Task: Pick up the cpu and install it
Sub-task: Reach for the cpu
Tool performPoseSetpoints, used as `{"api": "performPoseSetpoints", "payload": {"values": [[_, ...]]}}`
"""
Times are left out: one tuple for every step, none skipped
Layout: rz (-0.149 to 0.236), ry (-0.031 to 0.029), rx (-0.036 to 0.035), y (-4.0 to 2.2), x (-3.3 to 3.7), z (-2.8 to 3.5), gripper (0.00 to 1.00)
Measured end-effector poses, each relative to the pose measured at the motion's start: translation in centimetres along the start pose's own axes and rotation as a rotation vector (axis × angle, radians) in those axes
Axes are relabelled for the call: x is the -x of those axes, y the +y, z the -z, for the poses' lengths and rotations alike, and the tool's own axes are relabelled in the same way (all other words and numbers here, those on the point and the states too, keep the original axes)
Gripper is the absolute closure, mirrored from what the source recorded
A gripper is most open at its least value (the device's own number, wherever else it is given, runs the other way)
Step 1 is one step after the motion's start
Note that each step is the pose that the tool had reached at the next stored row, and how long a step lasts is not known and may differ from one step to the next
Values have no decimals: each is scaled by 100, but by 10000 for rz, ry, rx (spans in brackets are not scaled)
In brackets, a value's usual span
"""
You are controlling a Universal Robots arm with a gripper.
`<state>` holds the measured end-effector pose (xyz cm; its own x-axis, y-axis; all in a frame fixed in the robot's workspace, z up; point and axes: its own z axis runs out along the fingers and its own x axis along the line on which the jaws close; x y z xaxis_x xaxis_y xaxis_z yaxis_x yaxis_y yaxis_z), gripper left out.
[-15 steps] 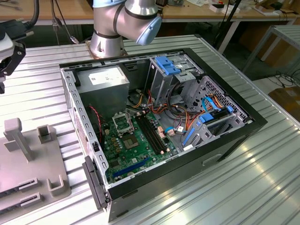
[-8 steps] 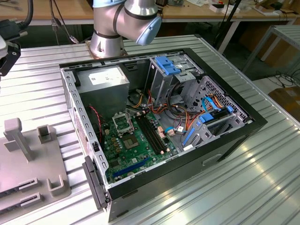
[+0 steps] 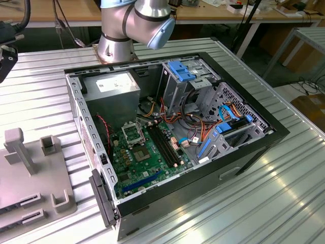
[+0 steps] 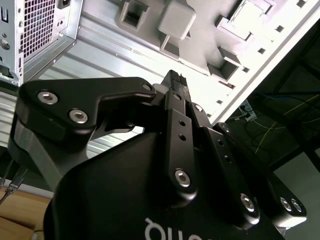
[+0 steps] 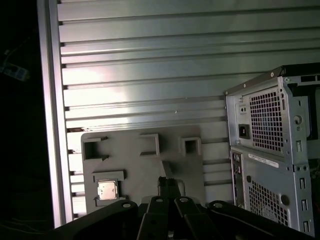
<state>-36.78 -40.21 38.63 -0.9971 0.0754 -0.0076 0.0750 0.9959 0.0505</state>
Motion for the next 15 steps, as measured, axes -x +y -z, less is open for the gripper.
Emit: {"api": "performPoseSetpoints", "payload": {"values": [[0,-1,1,-1,-13,0,89],[0,-1,1,-2,-21,-1,89],[0,0,0,-2,-28,0,89],[0,0,1,-3,-37,0,89],[0,1,0,-3,-43,0,89],[0,-1,1,-4,-51,0,89],[0,0,0,-5,-58,0,89],[0,-1,1,-5,-65,0,89],[0,0,1,-6,-72,0,89],[1,0,1,-6,-81,1,89],[1,0,0,-7,-85,1,89],[2,-1,1,-7,-87,0,89],[1,-1,1,-7,-88,0,89],[0,0,1,-7,-89,1,89],[0,-1,1,-7,-89,1,89]]}}
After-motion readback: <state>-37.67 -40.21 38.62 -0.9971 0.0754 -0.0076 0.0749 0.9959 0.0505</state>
